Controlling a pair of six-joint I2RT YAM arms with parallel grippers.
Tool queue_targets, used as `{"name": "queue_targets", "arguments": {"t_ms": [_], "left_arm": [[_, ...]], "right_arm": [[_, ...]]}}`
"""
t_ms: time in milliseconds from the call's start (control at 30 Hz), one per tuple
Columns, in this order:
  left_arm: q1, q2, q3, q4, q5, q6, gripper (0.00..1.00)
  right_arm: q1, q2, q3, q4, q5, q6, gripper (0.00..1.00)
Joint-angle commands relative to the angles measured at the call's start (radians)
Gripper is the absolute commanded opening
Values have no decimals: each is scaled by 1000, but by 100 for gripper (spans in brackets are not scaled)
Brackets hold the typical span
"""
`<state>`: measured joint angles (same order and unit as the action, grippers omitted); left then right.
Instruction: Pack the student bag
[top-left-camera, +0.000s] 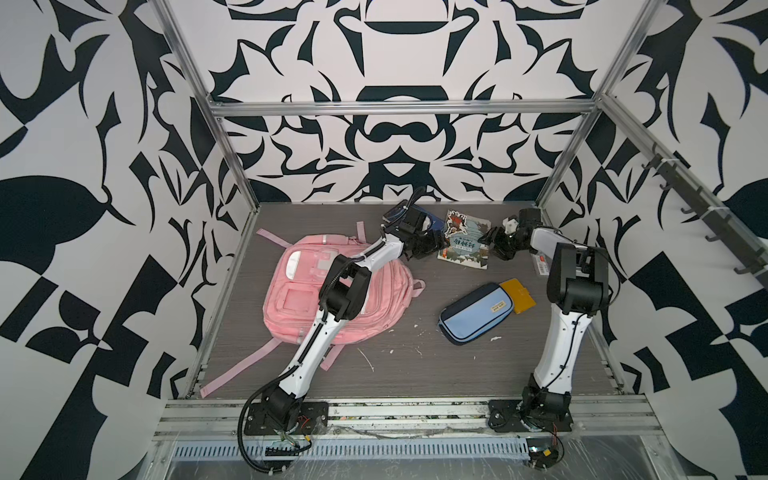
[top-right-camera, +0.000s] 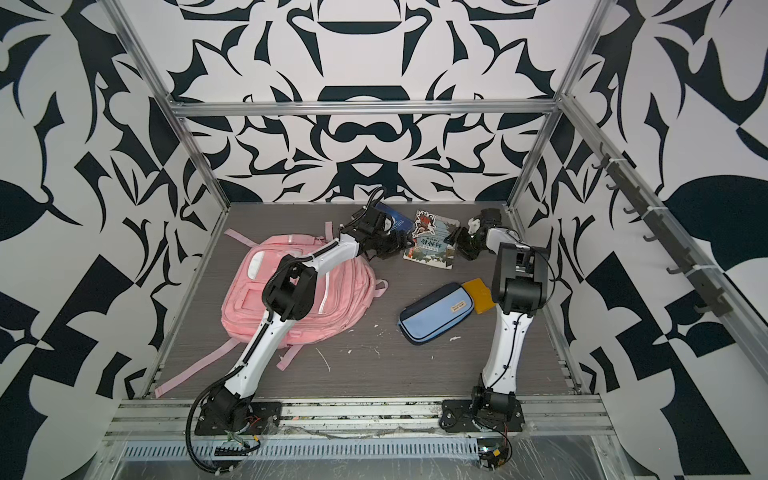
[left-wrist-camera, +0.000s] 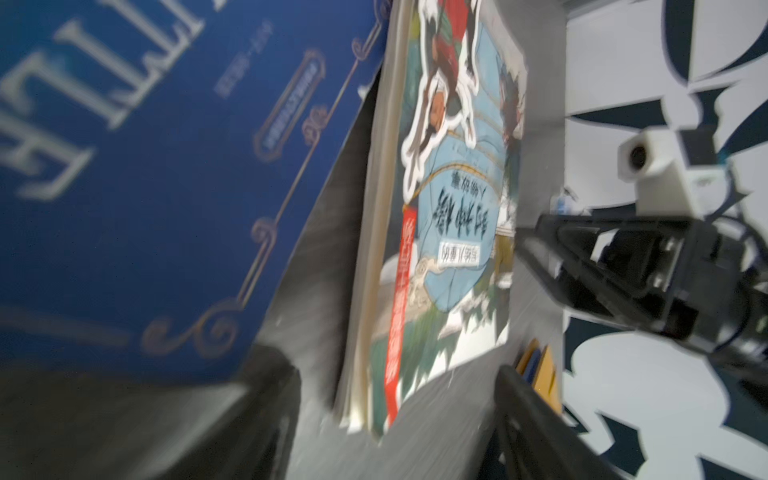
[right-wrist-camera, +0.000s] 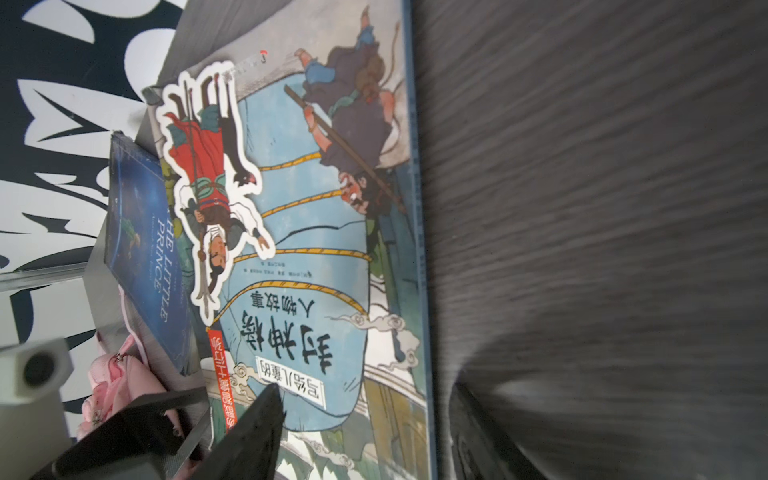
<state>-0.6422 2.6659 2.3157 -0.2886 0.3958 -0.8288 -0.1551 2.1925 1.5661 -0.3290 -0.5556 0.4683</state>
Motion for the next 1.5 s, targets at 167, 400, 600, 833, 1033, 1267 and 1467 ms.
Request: {"name": "queue_targets", "arguments": {"t_ms": [167,400,600,833,1033,1267,1467], "left_arm": [[-35,94,34,49,41,-106,44],[-43,44,-62,117,85,-125,18],[-43,-27,-133,168,116,-115,16],[-33,-216,-327,233,175,-61,58],[45,-531,-662,259,210,51,89],[169,-841,-743,-125,358,472,89],[318,-1077,-779,-229,457,612,90]], "right_arm": [[34,20,-111,40,-50,38,64],[44,-87,-284,336,-132,112,60],[46,-173,-355,411,-140,125,33],[58,-328,-403,388,-92,66,0],[147,-524,-419,303,-76,-98,0],[295,-680,-349,129,-95,-244,0],[413,-695,-206,-65,-263,-368,0]]}}
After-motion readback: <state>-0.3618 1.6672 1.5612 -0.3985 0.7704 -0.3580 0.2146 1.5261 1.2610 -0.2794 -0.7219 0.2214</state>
